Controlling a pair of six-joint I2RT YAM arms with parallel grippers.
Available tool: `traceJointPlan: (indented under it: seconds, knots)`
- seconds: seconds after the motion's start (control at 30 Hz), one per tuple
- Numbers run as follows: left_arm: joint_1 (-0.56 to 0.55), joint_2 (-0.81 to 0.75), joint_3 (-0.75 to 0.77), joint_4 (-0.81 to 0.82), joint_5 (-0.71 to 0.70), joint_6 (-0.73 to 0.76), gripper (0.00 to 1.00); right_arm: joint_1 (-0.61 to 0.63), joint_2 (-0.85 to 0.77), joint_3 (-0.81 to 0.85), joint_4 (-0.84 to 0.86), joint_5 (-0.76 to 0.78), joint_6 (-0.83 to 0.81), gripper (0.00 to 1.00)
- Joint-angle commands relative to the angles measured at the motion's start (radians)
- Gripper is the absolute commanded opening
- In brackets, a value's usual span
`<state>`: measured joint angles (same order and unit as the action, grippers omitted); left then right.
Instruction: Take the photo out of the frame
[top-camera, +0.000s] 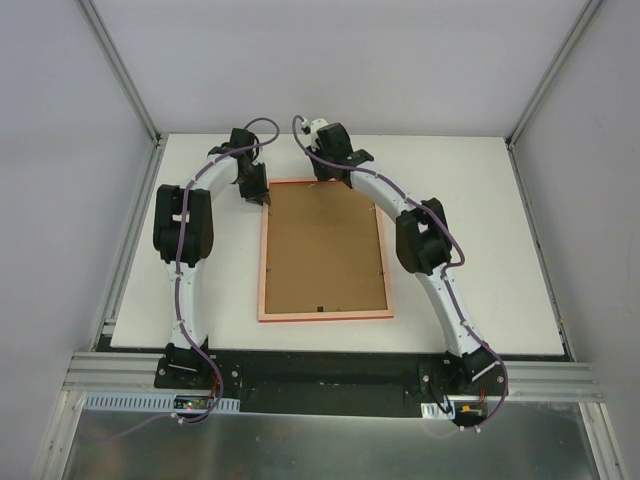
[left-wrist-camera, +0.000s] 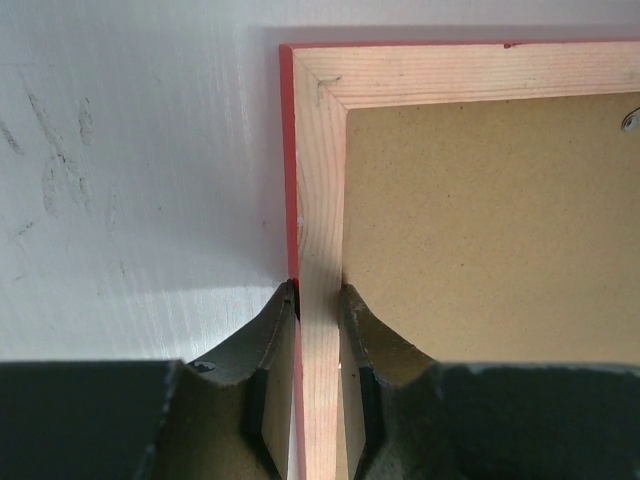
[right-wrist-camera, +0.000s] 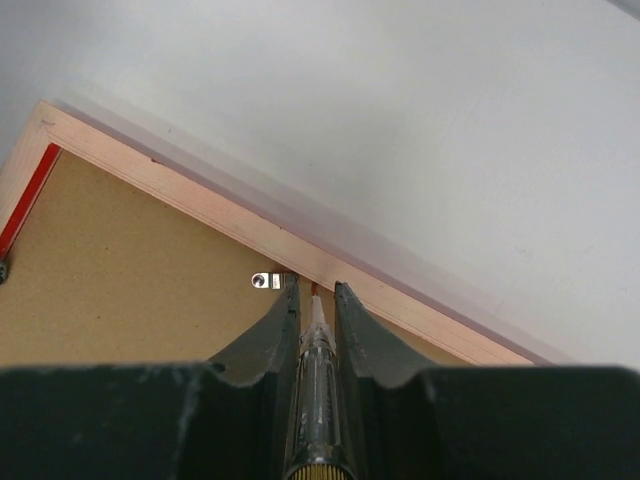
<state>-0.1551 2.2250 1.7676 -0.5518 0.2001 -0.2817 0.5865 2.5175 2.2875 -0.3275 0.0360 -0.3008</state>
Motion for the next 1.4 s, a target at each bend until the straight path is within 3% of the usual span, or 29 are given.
traceJointPlan:
  seconds: [0.0,0.3,0.47,0.67,1.13,1.37]
  knots:
    - [0.017,-0.007,-0.034,-0.112,0.008,-0.02,0.0,-0.013,-0.054,-0.019,-0.081,-0.112,-0.017,0.0]
    - [0.017,-0.013,-0.033,-0.112,0.033,-0.014,0.0,-0.007,-0.062,0.01,-0.076,-0.114,-0.04,0.0]
    - [0.017,-0.01,-0.02,-0.112,0.039,-0.014,0.01,-0.013,-0.097,0.018,-0.096,-0.195,-0.029,0.0]
    - [0.017,-0.018,-0.01,-0.112,0.042,-0.01,0.09,-0.028,-0.157,0.015,-0.111,-0.291,-0.041,0.0]
    - [0.02,-0.047,0.001,-0.114,0.071,-0.002,0.41,-0.059,-0.296,-0.14,-0.116,-0.226,-0.118,0.0]
    - [0.028,-0.044,0.03,-0.114,0.102,-0.004,0.44,-0.105,-0.398,-0.31,-0.077,-0.216,-0.172,0.01]
